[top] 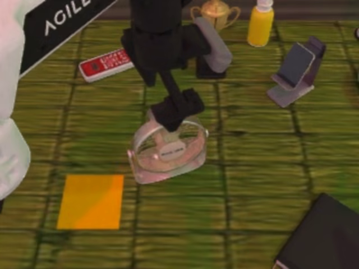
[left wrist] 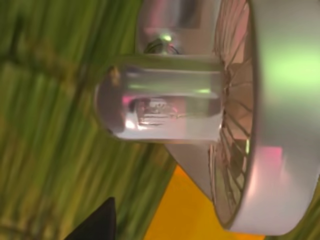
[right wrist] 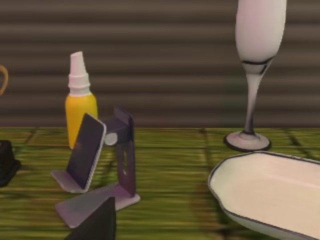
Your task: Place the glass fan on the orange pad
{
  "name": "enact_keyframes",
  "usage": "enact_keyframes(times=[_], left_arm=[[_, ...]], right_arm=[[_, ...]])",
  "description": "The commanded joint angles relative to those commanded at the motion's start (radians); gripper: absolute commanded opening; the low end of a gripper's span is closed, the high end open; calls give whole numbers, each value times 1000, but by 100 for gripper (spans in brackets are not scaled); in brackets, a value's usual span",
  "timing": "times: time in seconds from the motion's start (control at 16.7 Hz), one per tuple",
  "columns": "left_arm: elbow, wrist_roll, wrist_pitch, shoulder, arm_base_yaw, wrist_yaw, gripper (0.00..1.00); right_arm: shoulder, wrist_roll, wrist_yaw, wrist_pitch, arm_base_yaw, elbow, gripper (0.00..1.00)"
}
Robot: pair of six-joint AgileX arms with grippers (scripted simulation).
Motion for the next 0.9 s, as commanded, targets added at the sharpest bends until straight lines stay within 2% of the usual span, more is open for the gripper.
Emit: enact_keyframes(times=[0.24, 0.66, 0.9], left_arm=[[-19, 1, 18, -4, 3, 0, 100], [-255, 1, 216, -38, 2, 0, 100], [-263, 1, 224, -39, 2, 0, 100]], right_arm=[[0, 0, 0, 0, 0, 0, 100], [0, 0, 0, 0, 0, 0, 100], [0, 0, 0, 0, 0, 0, 100]])
